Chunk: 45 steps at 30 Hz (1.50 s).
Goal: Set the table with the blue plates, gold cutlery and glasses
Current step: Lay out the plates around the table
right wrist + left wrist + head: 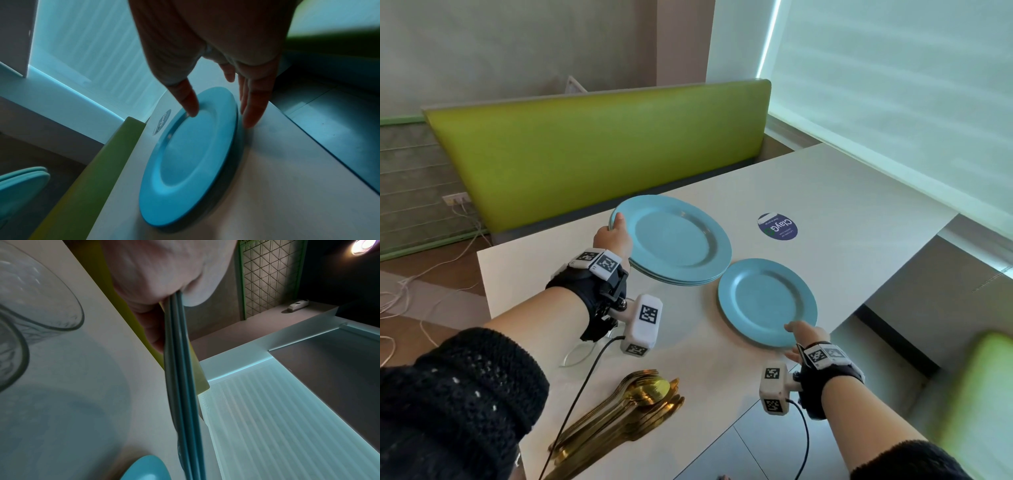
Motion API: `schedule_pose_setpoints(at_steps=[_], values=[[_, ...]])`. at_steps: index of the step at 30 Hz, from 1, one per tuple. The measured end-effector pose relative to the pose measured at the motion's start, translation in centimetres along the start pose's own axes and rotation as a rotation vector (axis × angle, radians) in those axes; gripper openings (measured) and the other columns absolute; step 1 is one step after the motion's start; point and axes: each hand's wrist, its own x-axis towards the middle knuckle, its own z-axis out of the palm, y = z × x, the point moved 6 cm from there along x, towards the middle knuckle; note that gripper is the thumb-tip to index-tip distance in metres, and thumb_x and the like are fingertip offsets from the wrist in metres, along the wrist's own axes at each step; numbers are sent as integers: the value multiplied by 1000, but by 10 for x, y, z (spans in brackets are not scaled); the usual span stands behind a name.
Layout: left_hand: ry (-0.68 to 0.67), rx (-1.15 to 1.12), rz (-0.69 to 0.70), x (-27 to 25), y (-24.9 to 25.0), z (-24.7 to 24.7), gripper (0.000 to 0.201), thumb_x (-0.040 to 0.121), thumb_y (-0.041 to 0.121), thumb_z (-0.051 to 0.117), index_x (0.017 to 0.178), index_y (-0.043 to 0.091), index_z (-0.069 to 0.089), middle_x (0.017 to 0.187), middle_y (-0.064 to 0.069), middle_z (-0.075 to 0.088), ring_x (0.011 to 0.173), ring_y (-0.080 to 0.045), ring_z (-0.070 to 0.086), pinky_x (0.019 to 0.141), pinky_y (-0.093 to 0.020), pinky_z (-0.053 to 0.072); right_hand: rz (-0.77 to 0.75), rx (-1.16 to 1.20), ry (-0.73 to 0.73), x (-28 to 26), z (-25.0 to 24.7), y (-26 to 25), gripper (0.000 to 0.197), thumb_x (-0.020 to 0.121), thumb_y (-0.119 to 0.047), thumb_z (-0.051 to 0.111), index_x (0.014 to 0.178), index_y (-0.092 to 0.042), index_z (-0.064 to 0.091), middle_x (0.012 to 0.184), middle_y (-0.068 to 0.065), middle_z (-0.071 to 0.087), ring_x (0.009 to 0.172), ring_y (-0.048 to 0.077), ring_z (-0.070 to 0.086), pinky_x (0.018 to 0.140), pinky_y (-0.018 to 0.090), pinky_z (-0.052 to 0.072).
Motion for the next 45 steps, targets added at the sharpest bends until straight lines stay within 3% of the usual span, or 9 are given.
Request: schedule_pose_setpoints(at_steps=[5, 9, 13, 16, 22, 28, 34, 39, 45], values=[[-31, 27, 15, -4, 5, 7, 64, 99, 47, 27, 133, -4, 46, 138, -23, 48, 125, -37, 47, 99, -36, 37, -125, -191, 89, -13, -11, -29, 58, 77, -18, 63, 128, 2, 45, 111, 18, 60, 100, 33, 61, 78, 35, 50], [-89, 1, 43, -13, 17, 26, 63, 99, 47, 28, 130, -4, 49, 134, -24, 51, 121, -38, 50, 96, -37, 39, -324, -3, -46, -39, 6, -82, 51, 90, -26, 59, 132, -2, 43, 84, 8, 53, 79, 26, 57, 50, 32, 49], [-189, 6, 94, -26, 36, 59, 63, 99, 47, 27, 128, -3, 51, 132, -23, 53, 119, -37, 52, 95, -35, 41, -476, -19, -201, -70, 18, -134, 40, 96, -39, 46, 111, -4, 56, 81, 7, 54, 61, 19, 55, 54, 32, 48], [-258, -41, 103, -34, 49, 88, 63, 98, 49, 29, 127, -1, 52, 130, -20, 55, 117, -37, 54, 97, -37, 44, -529, -69, -143, -65, 11, -157, 24, 89, -32, 57, 100, -11, 64, 89, 12, 65, 82, 28, 65, 78, 44, 57], [-263, -59, 108, -31, 81, 135, 61, 97, 49, 31, 129, 1, 51, 133, -21, 53, 120, -36, 52, 101, -39, 42, -391, -26, -164, -19, -18, -186, 14, 77, 1, 64, 66, -6, 60, 78, 14, 61, 76, 28, 61, 82, 47, 57], [-280, -113, 45, -16, 111, 191, 68, 95, 56, 30, 134, 3, 47, 136, -19, 51, 122, -35, 51, 102, -38, 43, -221, 253, -367, 23, -32, -231, 13, 83, 4, 48, 94, 1, 54, 76, 16, 57, 60, 28, 55, 40, 25, 52], [-265, -154, -56, -6, 122, 244, 65, 98, 53, 21, 140, 8, 41, 139, -13, 48, 126, -33, 49, 93, -32, 44, -284, 262, -344, 70, -48, -270, 14, 97, -14, 49, 107, -6, 52, 81, 11, 58, 67, 24, 56, 61, 38, 49], [-171, -150, -72, 9, 121, 267, 59, 100, 46, 23, 138, 6, 42, 143, -15, 45, 128, -33, 46, 100, -35, 39, -236, 366, -165, 114, -77, -276, 15, 97, -12, 46, 89, -3, 55, 77, 11, 56, 67, 24, 55, 63, 39, 47], [-35, -177, -38, 29, 124, 276, 56, 99, 45, 29, 133, 4, 47, 139, -18, 49, 123, -36, 49, 100, -39, 41, -136, 544, -10, 158, -116, -253, 29, 99, -11, 39, 123, 0, 50, 100, 12, 53, 91, 26, 55, 89, 39, 44]])
